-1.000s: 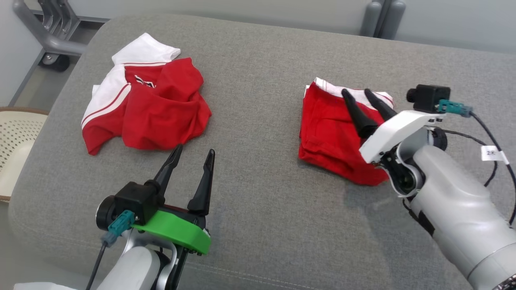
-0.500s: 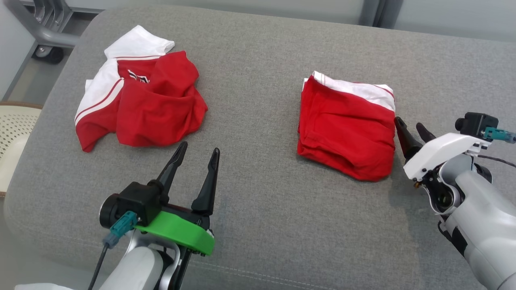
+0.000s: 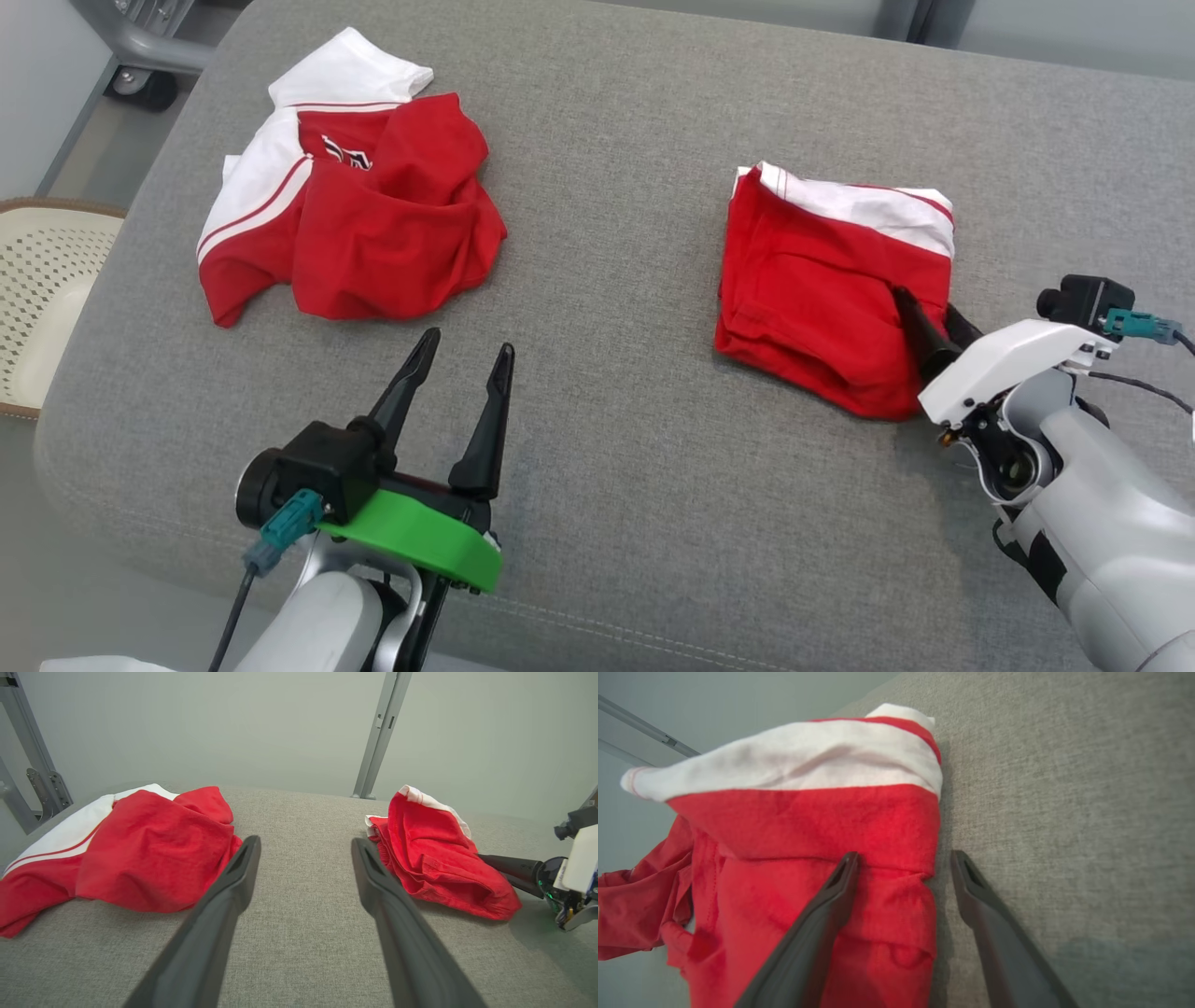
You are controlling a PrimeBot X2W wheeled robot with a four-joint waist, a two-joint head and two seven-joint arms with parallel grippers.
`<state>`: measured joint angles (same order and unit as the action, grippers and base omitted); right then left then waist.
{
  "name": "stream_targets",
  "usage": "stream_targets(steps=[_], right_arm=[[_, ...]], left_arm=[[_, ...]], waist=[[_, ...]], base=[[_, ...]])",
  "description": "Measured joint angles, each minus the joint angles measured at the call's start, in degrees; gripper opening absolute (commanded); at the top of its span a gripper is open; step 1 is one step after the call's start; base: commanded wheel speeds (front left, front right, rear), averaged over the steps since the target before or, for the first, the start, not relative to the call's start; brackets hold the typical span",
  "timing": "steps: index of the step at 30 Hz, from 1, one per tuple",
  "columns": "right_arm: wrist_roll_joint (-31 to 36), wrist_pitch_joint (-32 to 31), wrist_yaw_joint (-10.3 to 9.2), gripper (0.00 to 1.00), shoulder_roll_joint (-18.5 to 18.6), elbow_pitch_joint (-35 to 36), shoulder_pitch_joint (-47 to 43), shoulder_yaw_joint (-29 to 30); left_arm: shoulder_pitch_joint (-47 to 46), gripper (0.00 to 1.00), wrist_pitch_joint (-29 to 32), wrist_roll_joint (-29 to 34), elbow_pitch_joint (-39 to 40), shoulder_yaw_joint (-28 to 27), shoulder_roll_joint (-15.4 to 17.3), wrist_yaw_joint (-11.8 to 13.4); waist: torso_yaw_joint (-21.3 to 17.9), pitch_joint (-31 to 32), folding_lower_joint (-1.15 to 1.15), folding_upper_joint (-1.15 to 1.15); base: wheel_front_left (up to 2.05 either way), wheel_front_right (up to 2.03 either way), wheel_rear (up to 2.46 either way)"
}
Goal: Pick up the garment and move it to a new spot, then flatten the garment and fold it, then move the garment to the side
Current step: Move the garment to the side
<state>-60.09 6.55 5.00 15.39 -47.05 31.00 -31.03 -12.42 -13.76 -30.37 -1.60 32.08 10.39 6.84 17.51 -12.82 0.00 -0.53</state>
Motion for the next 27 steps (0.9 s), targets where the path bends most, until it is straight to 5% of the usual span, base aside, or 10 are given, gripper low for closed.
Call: stream_targets(steps=[5,7,8,19,27], right_arm=[[-0.68,-1.08,0.16,1.00,-0.85,-0.34,0.18,0.12],[-1.12,-1.09,0.53,0.38,-0.85,-0.60,0.21,0.29],[-1.13,-1.09,0.53,0.00,-0.87,-0.70,0.24,0.30],[-1.21,-1.02,1.04,0.00,-1.01,-0.42,1.46,-0.16],[0.05,-2.45,1.55,0.00,3.52,2.15,2.59,-1.65]], left_arm=[[-0.01,1.00,0.00,0.19,-0.08,0.00,0.00,0.00],[-0.01,1.00,0.00,0.34,-0.16,-0.01,0.00,0.00],[-0.01,1.00,0.00,0.34,-0.23,-0.02,0.00,0.00],[0.00,1.00,0.00,0.34,-0.82,-1.00,0.33,0.00],[0.04,1.00,0.00,0.33,-0.24,-1.86,1.26,0.00]], waist=[[0.32,-0.11,0.00,0.00],[0.38,-0.07,0.00,0.00],[0.39,-0.03,0.00,0.00],[-1.52,0.77,0.00,0.00],[-5.64,1.11,0.00,0.00]], base=[[0.00,0.00,0.00],[0.00,0.00,0.00],[0.00,0.00,0.00],[0.00,0.00,0.00],[0.00,0.00,0.00]])
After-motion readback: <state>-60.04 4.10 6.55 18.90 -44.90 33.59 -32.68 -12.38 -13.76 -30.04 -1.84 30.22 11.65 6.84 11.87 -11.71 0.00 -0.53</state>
